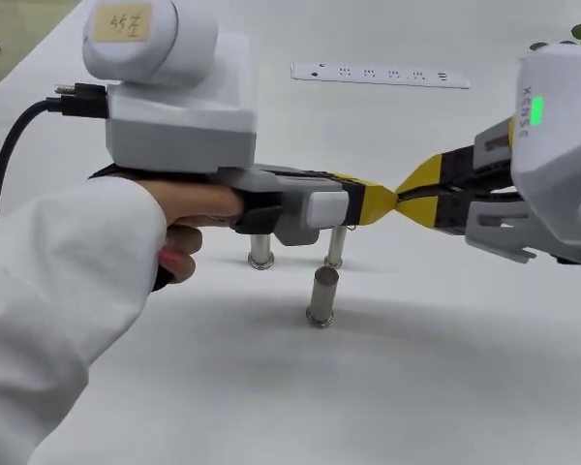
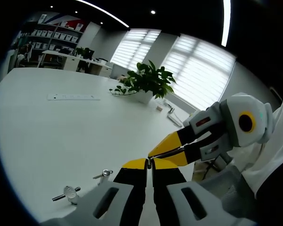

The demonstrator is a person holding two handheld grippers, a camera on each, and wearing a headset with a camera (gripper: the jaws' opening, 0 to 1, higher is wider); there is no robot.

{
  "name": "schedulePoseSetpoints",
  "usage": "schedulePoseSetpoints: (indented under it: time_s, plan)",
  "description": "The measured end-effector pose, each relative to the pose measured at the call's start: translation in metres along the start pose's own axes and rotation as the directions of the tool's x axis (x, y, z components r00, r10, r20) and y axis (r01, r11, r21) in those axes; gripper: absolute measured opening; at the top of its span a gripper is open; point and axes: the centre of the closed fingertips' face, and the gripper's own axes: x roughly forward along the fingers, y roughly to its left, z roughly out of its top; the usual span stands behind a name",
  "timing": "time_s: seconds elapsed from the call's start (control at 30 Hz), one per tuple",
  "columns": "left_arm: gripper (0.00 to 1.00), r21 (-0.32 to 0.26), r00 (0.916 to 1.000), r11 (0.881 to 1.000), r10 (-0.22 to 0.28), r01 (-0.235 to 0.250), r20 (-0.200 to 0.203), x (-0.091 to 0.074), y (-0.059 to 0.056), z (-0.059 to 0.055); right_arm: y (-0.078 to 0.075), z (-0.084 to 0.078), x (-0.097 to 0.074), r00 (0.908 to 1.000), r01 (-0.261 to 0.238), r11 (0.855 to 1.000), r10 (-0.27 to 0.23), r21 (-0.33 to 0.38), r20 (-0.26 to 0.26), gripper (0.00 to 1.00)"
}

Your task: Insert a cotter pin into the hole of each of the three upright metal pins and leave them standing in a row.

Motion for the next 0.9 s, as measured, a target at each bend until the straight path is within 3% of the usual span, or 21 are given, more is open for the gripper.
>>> schedulePoseSetpoints:
  time_s: [0.9]
  plan:
    - [0.0,-0.019,0.9993,1.0,0.012,-0.013,-0.035,-0.001,0.0021,-0.0058,0.0051,-0.0001,0.0027,0.9997,-0.025,0.999,0.025,0.042,0.006,0.0]
